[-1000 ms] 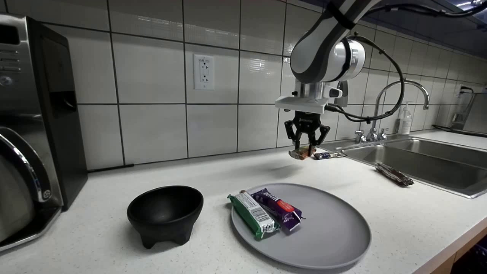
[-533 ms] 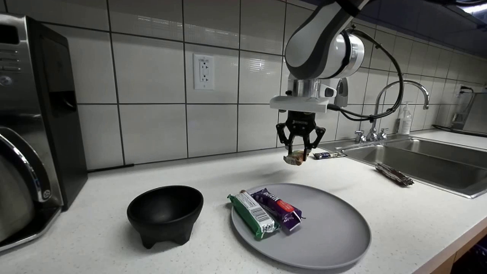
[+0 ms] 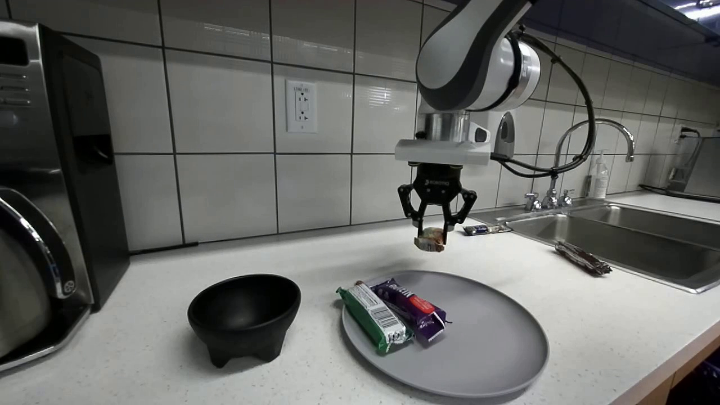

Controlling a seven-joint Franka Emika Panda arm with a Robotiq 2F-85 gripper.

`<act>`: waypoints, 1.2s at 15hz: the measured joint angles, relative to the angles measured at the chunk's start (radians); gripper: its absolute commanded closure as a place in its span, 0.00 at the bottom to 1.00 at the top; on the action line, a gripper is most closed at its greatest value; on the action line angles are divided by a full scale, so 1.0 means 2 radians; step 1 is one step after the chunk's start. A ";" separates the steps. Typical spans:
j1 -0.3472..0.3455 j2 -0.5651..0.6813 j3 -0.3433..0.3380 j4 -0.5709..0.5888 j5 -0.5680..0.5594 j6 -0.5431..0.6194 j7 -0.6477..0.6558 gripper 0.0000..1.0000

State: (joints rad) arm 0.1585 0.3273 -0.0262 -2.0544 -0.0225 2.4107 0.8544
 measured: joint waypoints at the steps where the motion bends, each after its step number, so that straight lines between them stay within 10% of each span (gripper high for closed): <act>1: 0.000 -0.005 0.004 -0.005 0.000 0.000 -0.004 0.82; 18: 0.025 -0.032 0.042 -0.049 -0.002 -0.001 -0.021 0.82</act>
State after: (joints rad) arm 0.2090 0.2630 0.0573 -2.1528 -0.0262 2.4079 0.8128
